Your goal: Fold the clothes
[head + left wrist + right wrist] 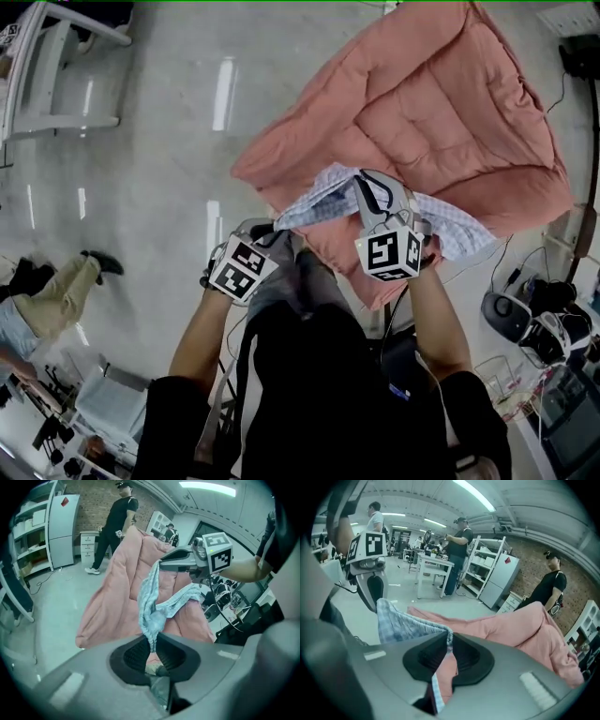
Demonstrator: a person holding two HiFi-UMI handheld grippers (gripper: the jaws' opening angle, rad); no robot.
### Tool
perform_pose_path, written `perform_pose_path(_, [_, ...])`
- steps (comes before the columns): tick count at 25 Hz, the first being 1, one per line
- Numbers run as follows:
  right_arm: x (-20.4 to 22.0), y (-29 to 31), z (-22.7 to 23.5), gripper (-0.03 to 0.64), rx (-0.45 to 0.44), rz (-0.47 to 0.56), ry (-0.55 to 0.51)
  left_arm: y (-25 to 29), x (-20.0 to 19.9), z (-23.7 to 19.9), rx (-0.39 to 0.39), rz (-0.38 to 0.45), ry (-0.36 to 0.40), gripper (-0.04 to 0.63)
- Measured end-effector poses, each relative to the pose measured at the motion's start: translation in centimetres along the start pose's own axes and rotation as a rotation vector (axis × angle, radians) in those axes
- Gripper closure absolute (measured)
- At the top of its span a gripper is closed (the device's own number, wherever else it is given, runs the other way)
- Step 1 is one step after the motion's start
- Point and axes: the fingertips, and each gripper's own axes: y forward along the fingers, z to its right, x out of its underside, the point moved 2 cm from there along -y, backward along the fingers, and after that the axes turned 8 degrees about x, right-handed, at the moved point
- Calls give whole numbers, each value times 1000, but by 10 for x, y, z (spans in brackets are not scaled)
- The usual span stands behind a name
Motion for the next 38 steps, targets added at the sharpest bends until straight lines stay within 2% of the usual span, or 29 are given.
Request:
perform_pose_path(6, [-61,-31,28,574,11,98,-54,-73,-37,24,-3,-91,133,552])
perform_pose_path(9, [-90,-58,44,574,18,158,-81,-108,-58,41,-19,-104,171,552])
perform_pose_path(15, [-144,-88,56,574,15,279,-148,-172,-75,50,-84,-71,144,552])
perform_pose_path(19, [-163,-89,50,574,-2,310,-215,-194,-69,47,-147,-107,122,552])
perform_pose_path(23, [-177,-86,47,574,-7,324,-269,-206,-67,40,-199,-142,132,552])
perform_pose_path(31, [-211,-34,30,574,-34,293,-326,-222,-49,-23,-209,-195,118,552])
perform_pose_path(38, [-230,35,26,574,-50,204,-325,-210,-41,-90,-105,-231,106,552])
